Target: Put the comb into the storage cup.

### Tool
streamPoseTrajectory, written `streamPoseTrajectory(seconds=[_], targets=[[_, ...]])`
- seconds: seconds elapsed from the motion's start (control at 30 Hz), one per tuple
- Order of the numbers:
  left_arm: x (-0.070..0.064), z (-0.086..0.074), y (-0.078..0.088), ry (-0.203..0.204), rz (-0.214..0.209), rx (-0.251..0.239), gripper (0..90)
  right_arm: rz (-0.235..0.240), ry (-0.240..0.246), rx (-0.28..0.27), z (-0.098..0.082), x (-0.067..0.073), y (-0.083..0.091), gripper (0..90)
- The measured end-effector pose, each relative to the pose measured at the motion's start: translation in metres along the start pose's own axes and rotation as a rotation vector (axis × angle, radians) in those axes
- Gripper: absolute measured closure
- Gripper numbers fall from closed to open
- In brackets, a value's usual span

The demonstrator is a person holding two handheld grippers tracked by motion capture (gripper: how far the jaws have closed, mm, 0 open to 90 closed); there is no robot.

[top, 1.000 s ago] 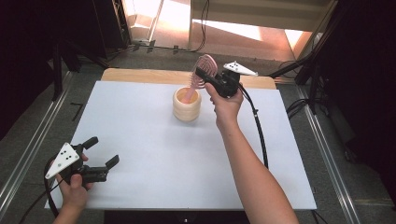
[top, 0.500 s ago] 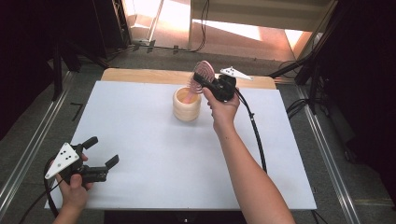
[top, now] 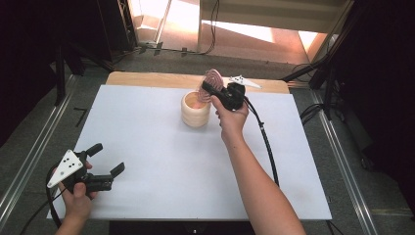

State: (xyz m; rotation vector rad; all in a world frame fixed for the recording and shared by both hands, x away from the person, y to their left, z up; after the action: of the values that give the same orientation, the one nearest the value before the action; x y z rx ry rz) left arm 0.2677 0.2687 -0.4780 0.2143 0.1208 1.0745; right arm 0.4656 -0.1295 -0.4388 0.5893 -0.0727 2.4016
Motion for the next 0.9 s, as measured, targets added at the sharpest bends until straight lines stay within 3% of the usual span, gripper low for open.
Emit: streamPoseTrajectory(seconds=[0.57,0.8,0.9], targets=[[-0.0006,0.0004,0.0008,-0.004,0.002,0.0,0.0,-0.013,-0.049,0.019,-0.0035,-0.0066,0.0001,59.2],[-0.0009,0.0003,0.0007,-0.006,0.001,-0.001,0.0,-0.069,-0.027,0.08,-0.0027,-0.0079,0.0046,39.0],[-0.0011,0.0001,0.0003,-0.004,0.001,-0.002,0.0,-0.069,-0.046,0.108,-0.003,-0.01,0.0074,29.9]])
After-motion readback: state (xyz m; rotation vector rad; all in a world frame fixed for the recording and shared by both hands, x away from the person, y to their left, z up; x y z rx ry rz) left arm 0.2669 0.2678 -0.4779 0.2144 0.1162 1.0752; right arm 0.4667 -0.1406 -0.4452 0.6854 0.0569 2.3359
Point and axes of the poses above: each handheld gripper's, and its own axes: y roughly backward along the jaws, z roughly out of its top, x roughly to its left, the point moved 3 cm from there along -y, roughly forward along the jaws, and after that the axes turned 13 degrees about z, right-handed, at the moved point
